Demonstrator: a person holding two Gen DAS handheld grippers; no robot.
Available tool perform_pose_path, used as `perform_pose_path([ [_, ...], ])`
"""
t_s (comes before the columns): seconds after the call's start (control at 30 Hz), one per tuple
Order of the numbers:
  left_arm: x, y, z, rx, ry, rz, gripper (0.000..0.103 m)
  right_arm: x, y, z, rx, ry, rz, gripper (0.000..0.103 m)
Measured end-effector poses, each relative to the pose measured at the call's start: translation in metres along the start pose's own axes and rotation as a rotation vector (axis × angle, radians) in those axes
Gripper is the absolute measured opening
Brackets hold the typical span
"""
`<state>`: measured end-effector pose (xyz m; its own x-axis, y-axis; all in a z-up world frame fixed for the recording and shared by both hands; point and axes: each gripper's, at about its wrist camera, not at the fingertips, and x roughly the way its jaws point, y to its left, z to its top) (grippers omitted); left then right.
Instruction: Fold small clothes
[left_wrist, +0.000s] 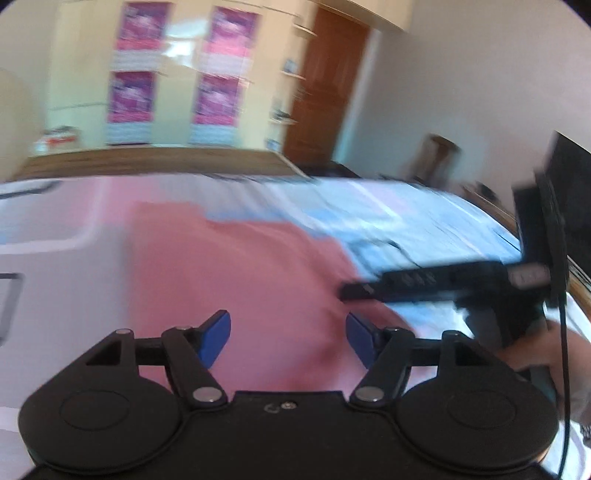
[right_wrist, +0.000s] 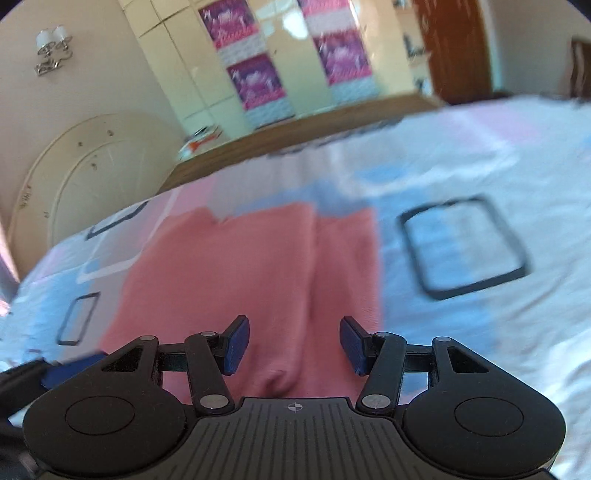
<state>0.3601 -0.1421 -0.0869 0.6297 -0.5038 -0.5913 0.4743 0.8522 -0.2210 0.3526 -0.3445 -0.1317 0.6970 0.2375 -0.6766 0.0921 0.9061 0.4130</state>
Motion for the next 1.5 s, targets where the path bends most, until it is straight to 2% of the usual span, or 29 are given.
perform_pose_path([
  [0.1, 0.001, 0.031, 0.006, -0.056, 0.008, 0.100, 0.068, 0.020, -0.003, 0.000, 0.064, 0.039, 0.037, 0.054],
  [0.2, 0.005, 0.060, 0.009, -0.137, 0.019, 0.158, 0.068, 0.034, -0.004, 0.001, 0.098, 0.070, 0.067, 0.052],
  [0.23, 0.003, 0.068, 0.009, -0.159, 0.020, 0.173, 0.068, 0.036, -0.001, 0.001, 0.085, 0.076, 0.069, 0.048],
  [0.3, 0.008, 0.078, 0.009, -0.188, 0.027, 0.193, 0.068, 0.040, 0.000, 0.003, 0.069, 0.090, 0.078, 0.019],
  [0.4, 0.008, 0.088, 0.009, -0.207, 0.036, 0.208, 0.068, 0.037, 0.007, 0.003, 0.024, 0.069, 0.062, 0.011],
  [0.5, 0.013, 0.086, 0.012, -0.202, 0.038, 0.202, 0.068, 0.018, 0.009, 0.005, -0.046, 0.007, 0.031, 0.010],
  [0.6, 0.019, 0.077, 0.015, -0.207, 0.033, 0.157, 0.068, -0.006, 0.005, 0.009, -0.081, -0.072, -0.011, 0.010],
  [0.7, 0.029, 0.065, 0.014, -0.204, 0.049, 0.109, 0.069, -0.014, -0.003, -0.001, -0.125, -0.056, -0.065, 0.010],
  [0.8, 0.048, 0.056, 0.003, -0.196, 0.116, 0.103, 0.073, 0.005, -0.017, -0.023, -0.131, 0.038, -0.133, 0.010],
  [0.87, 0.052, 0.055, -0.001, -0.208, 0.128, 0.101, 0.073, 0.000, -0.020, -0.026, -0.086, 0.008, -0.121, 0.011],
  [0.93, 0.051, 0.056, -0.001, -0.215, 0.125, 0.105, 0.073, -0.011, -0.020, -0.025, -0.060, -0.006, -0.106, 0.016],
  [1.07, 0.043, 0.061, -0.003, -0.226, 0.129, 0.095, 0.073, -0.038, -0.020, -0.028, -0.032, -0.015, -0.083, 0.045],
  [1.13, 0.038, 0.062, -0.006, -0.220, 0.131, 0.088, 0.073, -0.050, -0.021, -0.036, -0.030, 0.000, -0.084, 0.049],
  [1.27, 0.037, 0.061, -0.012, -0.212, 0.138, 0.089, 0.074, -0.063, -0.027, -0.056, 0.012, 0.056, -0.081, 0.049],
  [1.33, 0.039, 0.062, -0.014, -0.236, 0.139, 0.095, 0.074, -0.060, -0.024, -0.062, -0.005, 0.062, -0.096, 0.033],
  [1.37, 0.041, 0.064, -0.016, -0.253, 0.138, 0.098, 0.075, -0.058, -0.020, -0.064, -0.024, 0.069, -0.113, 0.020],
  [1.43, 0.045, 0.066, -0.019, -0.276, 0.140, 0.103, 0.082, -0.053, -0.020, -0.066, -0.050, 0.058, -0.161, 0.017],
  [1.5, 0.045, 0.067, -0.018, -0.299, 0.150, 0.102, 0.081, -0.046, -0.030, -0.069, -0.037, 0.067, -0.192, 0.017],
])
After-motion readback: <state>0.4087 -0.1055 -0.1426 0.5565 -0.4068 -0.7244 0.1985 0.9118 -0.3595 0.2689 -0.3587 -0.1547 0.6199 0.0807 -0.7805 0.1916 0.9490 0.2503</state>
